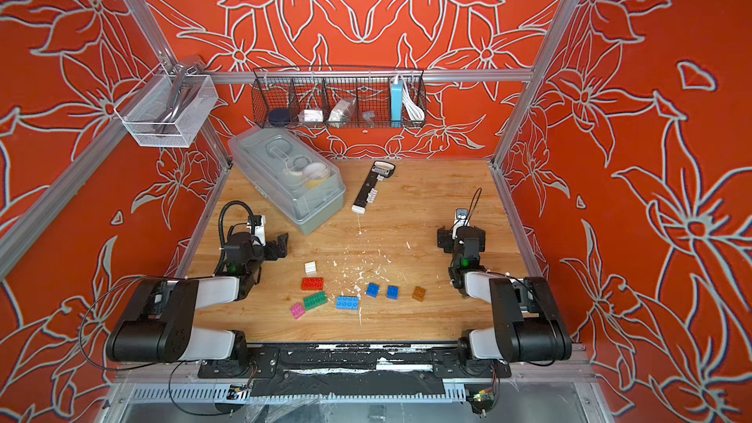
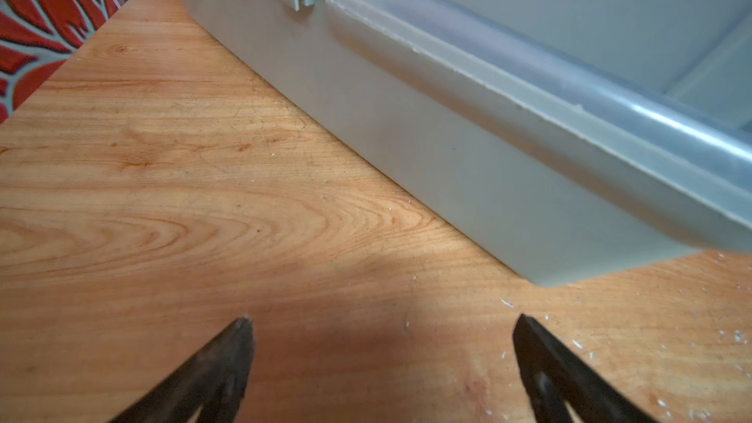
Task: Assemble a spoon with lego
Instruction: Move the lego brick at the center of the board.
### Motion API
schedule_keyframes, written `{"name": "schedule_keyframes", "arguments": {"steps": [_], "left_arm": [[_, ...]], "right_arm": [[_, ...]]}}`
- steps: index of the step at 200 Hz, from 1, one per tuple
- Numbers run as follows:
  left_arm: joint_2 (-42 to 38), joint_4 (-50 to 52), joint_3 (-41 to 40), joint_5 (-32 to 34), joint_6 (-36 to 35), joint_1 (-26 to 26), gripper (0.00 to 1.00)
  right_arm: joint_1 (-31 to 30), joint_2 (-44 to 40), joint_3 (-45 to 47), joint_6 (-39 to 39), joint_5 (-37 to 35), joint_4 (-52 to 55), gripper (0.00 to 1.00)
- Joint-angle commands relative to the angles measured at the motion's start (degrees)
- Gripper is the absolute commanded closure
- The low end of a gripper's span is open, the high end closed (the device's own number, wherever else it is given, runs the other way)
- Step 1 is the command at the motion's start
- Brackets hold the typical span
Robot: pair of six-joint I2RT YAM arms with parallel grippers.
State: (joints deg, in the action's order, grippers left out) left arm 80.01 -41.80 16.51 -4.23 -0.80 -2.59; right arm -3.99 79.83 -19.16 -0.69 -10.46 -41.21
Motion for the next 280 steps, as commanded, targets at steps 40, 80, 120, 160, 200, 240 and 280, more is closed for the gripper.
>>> {"name": "schedule_keyframes", "arguments": {"steps": [40,80,120,160,200,240,280], "left_arm": [[0.4,-2.0,1.0,-0.8,0.3,-0.4,0.02],[0.5,-2.1,1.0,-0.9,0.3,-0.4,0.02],[-0.9,-1.7,0.8,-3.8,-1.1,-0.3,0.02],[-14.9,12.1,1.5,9.5,-1.4,7.3,0.02],[-28.0,26.3,6.1,24.5,1.7,16.9,0.02],[-35.6,42.4,15.1,20.1,14.2,19.2,0.02],[-32.8,48.7,17.7,4.4,22.2,22.4,0.02]], "right_arm": [[0.4,0.0,-0.7,0.5,-0.6,-1.0,0.0],[0.7,0.1,-1.0,0.3,-0.1,-0.7,0.0],[0.9,-0.6,-0.5,0.9,1.2,-1.4,0.01],[0.0,-14.0,-16.7,-9.2,-10.7,42.0,0.0],[-2.2,-24.0,-25.8,-18.8,-3.3,67.3,0.05],[-14.1,-25.0,-32.8,-24.2,-0.3,89.6,0.04],[-18.2,-23.2,-29.1,-31.0,12.8,94.7,0.14]]}}
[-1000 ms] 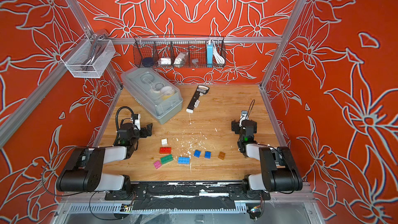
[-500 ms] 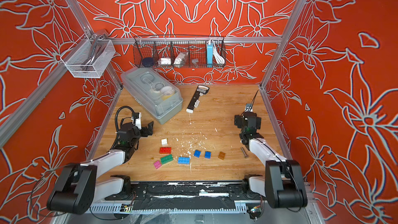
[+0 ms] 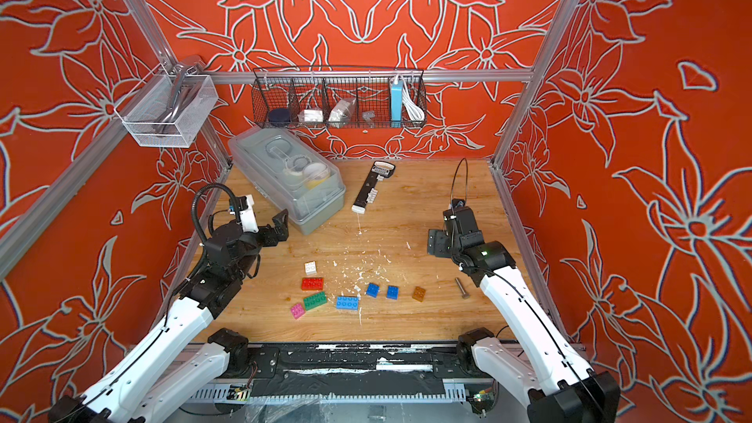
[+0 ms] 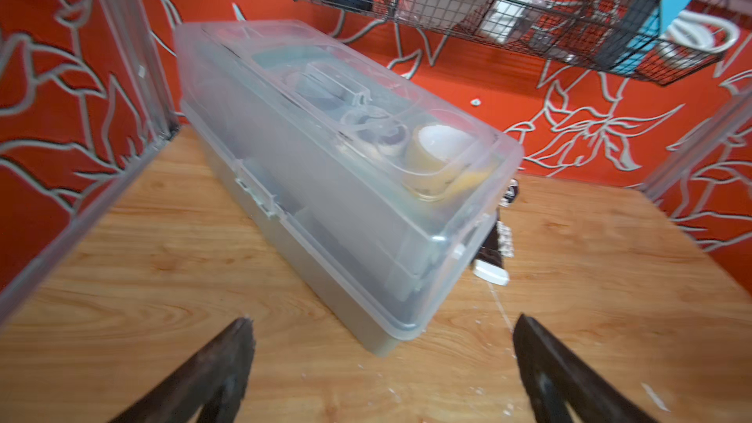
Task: Assemble a spoon with lego
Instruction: Move the lego brick at the center of the board.
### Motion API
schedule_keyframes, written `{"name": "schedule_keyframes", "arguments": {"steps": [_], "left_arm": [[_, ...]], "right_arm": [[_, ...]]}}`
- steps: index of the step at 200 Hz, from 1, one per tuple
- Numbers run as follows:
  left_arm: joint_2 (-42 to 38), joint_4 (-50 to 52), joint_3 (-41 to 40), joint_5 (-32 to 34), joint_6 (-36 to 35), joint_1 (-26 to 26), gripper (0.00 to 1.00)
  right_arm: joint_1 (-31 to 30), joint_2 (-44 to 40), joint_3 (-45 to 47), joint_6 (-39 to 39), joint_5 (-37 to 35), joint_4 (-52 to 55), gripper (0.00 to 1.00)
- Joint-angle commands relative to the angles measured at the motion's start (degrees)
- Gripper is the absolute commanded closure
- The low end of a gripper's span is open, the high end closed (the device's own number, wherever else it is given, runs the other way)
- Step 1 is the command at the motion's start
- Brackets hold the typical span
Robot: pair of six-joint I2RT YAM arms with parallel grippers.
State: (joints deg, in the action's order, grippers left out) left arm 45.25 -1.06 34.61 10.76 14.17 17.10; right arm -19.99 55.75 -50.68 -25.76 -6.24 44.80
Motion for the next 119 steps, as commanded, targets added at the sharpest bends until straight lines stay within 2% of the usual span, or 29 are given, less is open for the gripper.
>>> {"name": "schedule_keyframes", "arguments": {"steps": [1,25,39,59,93,119], "left_arm": [[2.0,8.0,-0.5,-10.8,7.3,3.0,0.02],[2.5,10.6,-2.8,-8.6,6.9,10.8,0.02],[1.2,11.8,-3.4,-8.1,8.3,13.2,0.02],[-0.7,12.0,-4.7,-10.7,11.3,14.3,0.02],[-0.7,14.0,-4.8,-13.8,13.5,15.2,0.02],[-0.4,14.5,-5.3,-14.6,13.6,15.5,0.02]], "right_arm": [[-2.3,1.0,2.6,-6.1,8.8,8.7,0.14],[-5.1,2.0,7.4,-10.0,11.4,6.5,0.17],[-5.5,2.6,10.8,-12.6,14.8,2.7,0.22],[-7.6,4.4,13.7,-15.6,14.8,0.1,0.3],[-10.0,9.1,14.5,-17.6,15.0,-3.6,0.31],[-11.3,11.2,14.5,-19.5,14.0,-5.8,0.36]]}}
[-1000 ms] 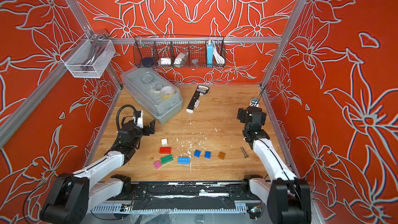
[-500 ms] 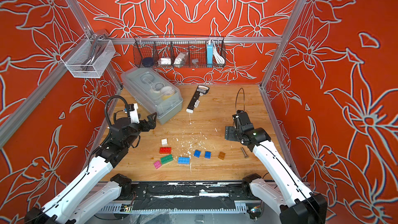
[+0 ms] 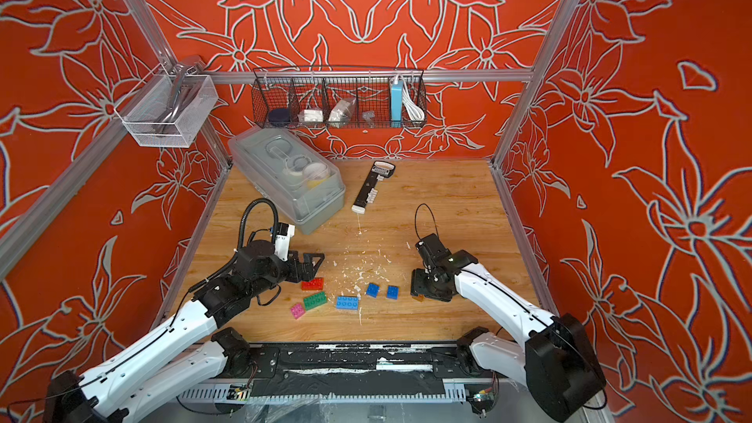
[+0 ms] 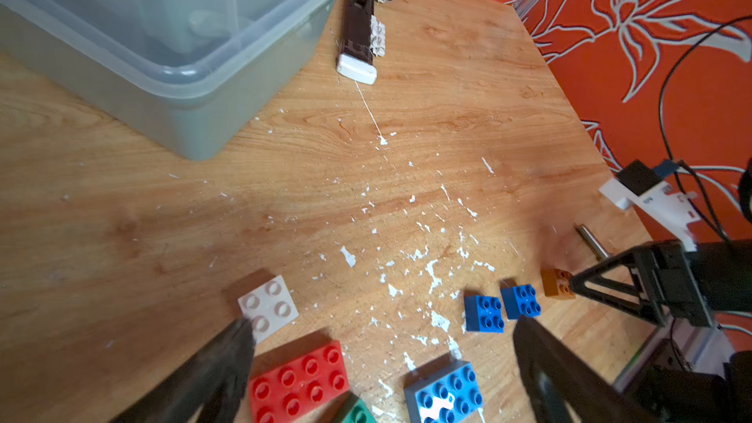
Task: Assemble a spoon with lego
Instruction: Move the lego brick at the center of the board.
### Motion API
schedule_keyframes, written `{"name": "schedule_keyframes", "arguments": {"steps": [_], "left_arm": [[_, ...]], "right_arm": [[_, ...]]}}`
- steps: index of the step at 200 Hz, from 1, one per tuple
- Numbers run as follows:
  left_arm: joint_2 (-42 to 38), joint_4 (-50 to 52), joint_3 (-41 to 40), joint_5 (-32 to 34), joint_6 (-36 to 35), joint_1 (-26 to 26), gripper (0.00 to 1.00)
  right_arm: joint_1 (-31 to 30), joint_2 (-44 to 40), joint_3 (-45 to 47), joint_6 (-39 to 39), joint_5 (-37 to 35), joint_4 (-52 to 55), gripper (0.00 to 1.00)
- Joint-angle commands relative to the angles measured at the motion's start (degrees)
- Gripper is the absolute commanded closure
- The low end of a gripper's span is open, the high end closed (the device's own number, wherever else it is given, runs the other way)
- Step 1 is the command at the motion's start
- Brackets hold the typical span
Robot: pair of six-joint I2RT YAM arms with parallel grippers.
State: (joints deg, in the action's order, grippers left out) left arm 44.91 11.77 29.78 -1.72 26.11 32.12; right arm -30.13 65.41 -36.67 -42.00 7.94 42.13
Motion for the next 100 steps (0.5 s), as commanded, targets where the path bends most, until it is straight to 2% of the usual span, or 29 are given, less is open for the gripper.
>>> {"name": "schedule_keyframes", "arguments": {"steps": [1,26,54,77,100], "left_arm": [[0.0,1.7,-0.5,-2.2,1.7,0.4,0.02],[-0.1,2.0,-0.5,-2.3,1.2,0.5,0.02],[0.6,2.3,-0.2,-2.5,1.3,0.6,0.02],[1.4,1.9,-0.3,-3.3,1.7,0.7,0.02],[1.7,1.9,-0.5,-3.1,1.6,0.9,0.01]], "right_arm": [[-1.2,1.6,0.5,-3.2,-0.3,-3.1,0.36],[-1.8,3.9,0.2,-3.3,-3.8,-2.2,0.39],[-1.8,5.7,0.4,-3.7,-4.3,-2.8,0.42],[-1.9,6.9,0.1,-3.4,-4.2,-2.7,0.47],[-2.0,7.5,0.0,-3.2,-4.0,-3.2,0.57]]}}
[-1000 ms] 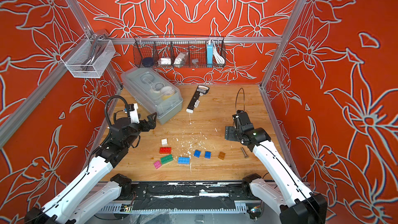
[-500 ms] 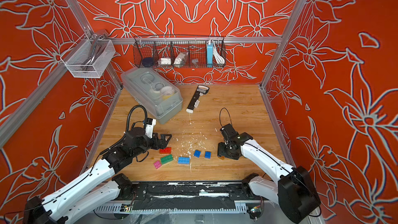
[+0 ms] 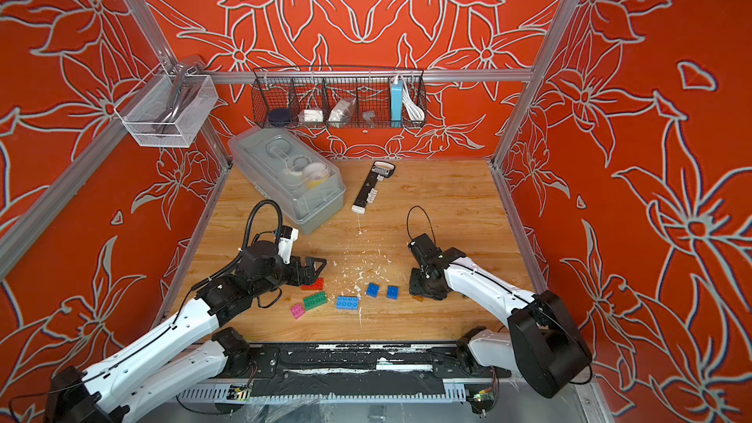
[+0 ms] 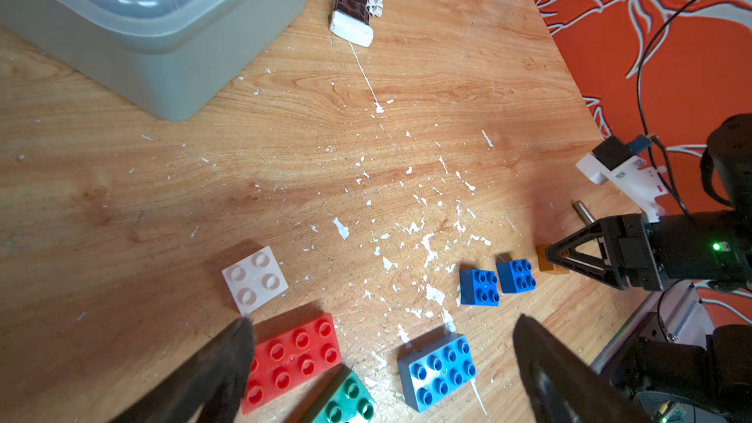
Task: Assemble a spoon with lego
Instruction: Move the lego brick at the center of the board.
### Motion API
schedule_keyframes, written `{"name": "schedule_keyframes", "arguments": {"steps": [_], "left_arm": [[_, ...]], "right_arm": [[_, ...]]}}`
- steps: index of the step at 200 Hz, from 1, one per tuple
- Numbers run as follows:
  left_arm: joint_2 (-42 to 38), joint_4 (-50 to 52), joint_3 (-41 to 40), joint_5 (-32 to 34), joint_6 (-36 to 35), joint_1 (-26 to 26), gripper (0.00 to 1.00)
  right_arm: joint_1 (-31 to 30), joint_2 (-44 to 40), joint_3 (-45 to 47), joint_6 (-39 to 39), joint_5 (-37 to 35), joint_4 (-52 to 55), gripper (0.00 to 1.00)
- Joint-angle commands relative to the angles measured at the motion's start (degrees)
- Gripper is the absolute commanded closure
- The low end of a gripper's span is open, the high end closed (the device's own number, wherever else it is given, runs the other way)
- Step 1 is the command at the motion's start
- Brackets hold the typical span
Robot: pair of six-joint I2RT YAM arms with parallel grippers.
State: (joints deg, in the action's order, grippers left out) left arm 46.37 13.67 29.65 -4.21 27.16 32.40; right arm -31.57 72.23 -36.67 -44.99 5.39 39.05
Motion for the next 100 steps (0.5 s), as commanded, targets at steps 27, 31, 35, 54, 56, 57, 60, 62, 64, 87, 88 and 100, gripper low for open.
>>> {"name": "schedule_keyframes", "arguments": {"steps": [27,31,35,54,56,57,60,62,64,87,88,100], "left_arm": [[0.1,0.4,0.0,-0.3,0.3,0.7,0.02],[0.1,0.5,0.1,-0.3,0.3,0.8,0.02],[0.1,0.5,0.2,-0.3,0.2,0.8,0.02],[0.5,0.3,0.2,-0.5,0.3,0.8,0.02],[0.5,0.3,0.2,-0.4,0.3,0.8,0.01],[0.5,0.3,0.2,-0.4,0.3,0.8,0.02],[0.5,0.2,0.2,-0.5,0.3,0.8,0.02],[0.6,0.3,0.2,-0.5,0.3,0.8,0.02],[0.7,0.2,0.2,-0.5,0.4,1.0,0.01],[1.0,0.1,0.3,-0.7,0.3,0.9,0.01],[1.0,0.0,0.3,-0.6,0.4,0.9,0.01],[0.9,0.1,0.2,-0.5,0.1,1.0,0.02]], "right_arm": [[-0.8,1.1,-1.6,0.3,-2.9,0.9,0.66],[-0.8,0.8,-2.1,0.3,-3.2,0.9,0.67],[-0.8,0.7,-2.3,0.3,-3.3,0.6,0.67],[-0.8,1.6,-4.3,0.3,-2.9,-1.1,0.7],[-0.8,1.9,-4.7,0.3,-2.9,-1.0,0.7],[-0.8,2.1,-4.9,0.3,-2.9,-1.0,0.7],[-0.8,2.7,-5.5,0.5,-2.8,-0.9,0.7],[-0.8,3.2,-5.8,0.6,-2.8,-1.0,0.7],[-0.8,3.6,-6.3,0.8,-2.8,-1.0,0.7],[-0.8,9.0,-10.4,2.4,-2.0,-2.3,0.7],[-0.8,9.1,-10.5,2.5,-2.0,-2.3,0.7],[-0.8,12.0,-12.9,3.3,-2.7,-2.4,0.7]]}}
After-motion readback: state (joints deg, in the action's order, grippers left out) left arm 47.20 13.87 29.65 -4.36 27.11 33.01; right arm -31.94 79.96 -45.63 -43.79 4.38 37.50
